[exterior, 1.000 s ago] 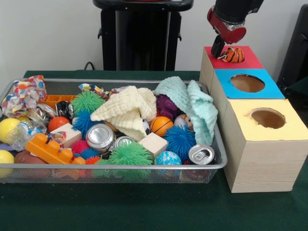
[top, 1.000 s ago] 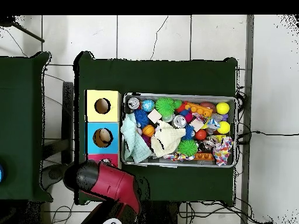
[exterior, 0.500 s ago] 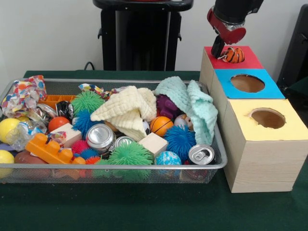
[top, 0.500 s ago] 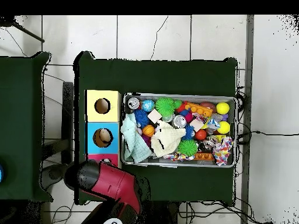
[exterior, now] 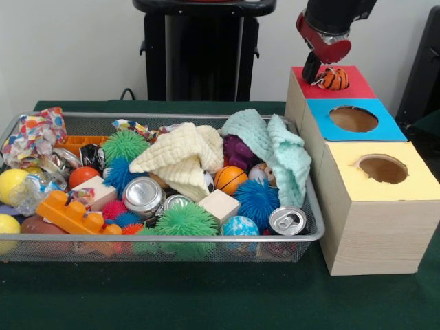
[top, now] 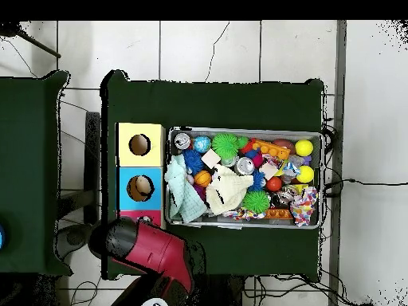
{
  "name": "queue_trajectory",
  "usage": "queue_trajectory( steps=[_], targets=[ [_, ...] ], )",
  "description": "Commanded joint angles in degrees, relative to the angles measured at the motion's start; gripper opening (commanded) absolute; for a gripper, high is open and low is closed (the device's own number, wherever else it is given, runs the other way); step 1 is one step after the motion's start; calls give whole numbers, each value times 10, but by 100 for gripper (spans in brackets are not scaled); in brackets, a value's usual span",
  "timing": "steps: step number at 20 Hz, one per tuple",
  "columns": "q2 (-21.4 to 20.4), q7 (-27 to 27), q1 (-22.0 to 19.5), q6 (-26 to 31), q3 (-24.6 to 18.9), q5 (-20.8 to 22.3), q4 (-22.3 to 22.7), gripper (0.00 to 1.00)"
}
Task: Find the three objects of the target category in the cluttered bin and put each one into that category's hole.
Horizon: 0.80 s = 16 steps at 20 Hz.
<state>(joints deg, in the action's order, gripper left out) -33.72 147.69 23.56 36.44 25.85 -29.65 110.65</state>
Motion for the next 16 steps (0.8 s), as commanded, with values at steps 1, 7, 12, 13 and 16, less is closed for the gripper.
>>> queue_trajectory(
  steps=[1, 7, 12, 13, 16],
  targets=[
    [41, 178, -11, -34, -67, -76, -23, 0],
    [24, 141, -26, -49, -67, -80, 1, 0],
    [11, 135, -12, 8, -21, -43, -35, 0],
    [13, 135, -8, 17, -12, -35, -44, 0],
    [27, 118, -5, 31, 4, -11, -75, 0]
  ],
)
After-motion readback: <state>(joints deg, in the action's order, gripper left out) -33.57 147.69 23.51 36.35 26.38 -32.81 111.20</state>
